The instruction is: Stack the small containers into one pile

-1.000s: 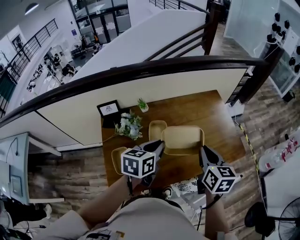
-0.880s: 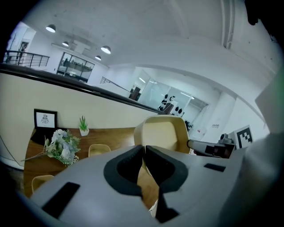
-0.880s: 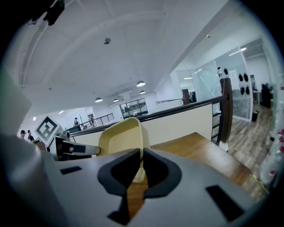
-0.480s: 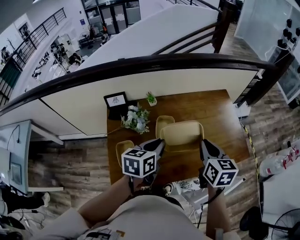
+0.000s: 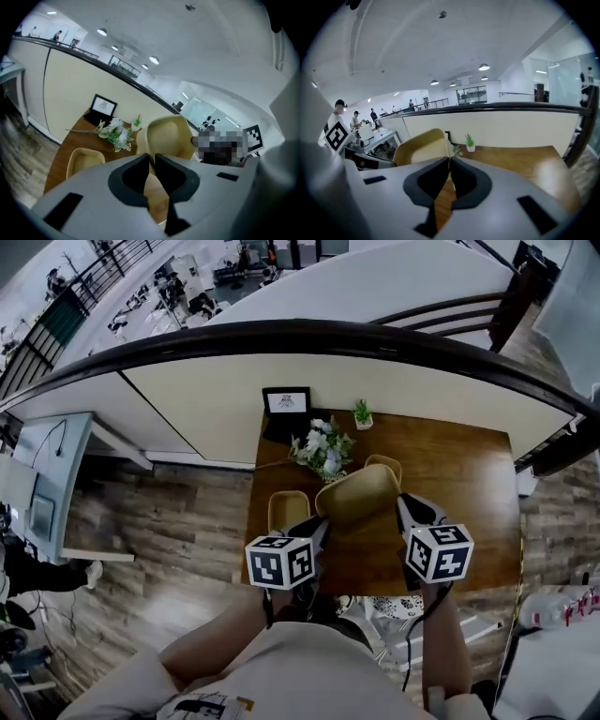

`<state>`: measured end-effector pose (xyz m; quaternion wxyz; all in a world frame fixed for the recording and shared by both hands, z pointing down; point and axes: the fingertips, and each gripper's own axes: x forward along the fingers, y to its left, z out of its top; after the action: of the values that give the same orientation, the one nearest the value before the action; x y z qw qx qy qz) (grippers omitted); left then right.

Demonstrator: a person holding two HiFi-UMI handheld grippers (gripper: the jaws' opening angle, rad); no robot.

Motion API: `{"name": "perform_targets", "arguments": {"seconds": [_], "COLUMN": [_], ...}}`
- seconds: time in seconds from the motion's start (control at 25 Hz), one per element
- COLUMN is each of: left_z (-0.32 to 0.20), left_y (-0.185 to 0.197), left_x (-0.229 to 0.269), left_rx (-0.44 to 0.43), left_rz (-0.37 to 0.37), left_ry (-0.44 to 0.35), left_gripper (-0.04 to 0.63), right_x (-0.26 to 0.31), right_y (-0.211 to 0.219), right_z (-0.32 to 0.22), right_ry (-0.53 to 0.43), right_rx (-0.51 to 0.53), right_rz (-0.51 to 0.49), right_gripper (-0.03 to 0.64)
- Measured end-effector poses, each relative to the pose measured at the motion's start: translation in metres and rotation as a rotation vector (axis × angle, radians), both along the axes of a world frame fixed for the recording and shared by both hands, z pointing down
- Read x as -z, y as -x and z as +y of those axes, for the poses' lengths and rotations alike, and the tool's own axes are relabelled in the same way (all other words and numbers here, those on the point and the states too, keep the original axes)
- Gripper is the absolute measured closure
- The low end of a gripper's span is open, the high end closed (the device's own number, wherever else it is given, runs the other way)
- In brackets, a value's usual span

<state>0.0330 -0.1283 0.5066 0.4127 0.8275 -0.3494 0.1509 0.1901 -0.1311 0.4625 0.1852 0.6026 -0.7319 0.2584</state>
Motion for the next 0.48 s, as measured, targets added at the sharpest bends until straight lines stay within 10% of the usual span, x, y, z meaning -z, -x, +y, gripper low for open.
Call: {"name": "perform_targets", "arguments": {"seconds": [0.48], "left_z": [0.017], "left_y": [0.092], "left_x": [-0.079], "left_rx": [0.316], "left_rz": [0.035], "left_ry": [0.24], "left_gripper": [0.541], "right_x": [-0.079], "right_y": [0.117], "right_z": [-0.062], "right_ry": [0.146], "right_rx": [0.316], "right_rz": [0.08], "right_gripper": [0.592]}}
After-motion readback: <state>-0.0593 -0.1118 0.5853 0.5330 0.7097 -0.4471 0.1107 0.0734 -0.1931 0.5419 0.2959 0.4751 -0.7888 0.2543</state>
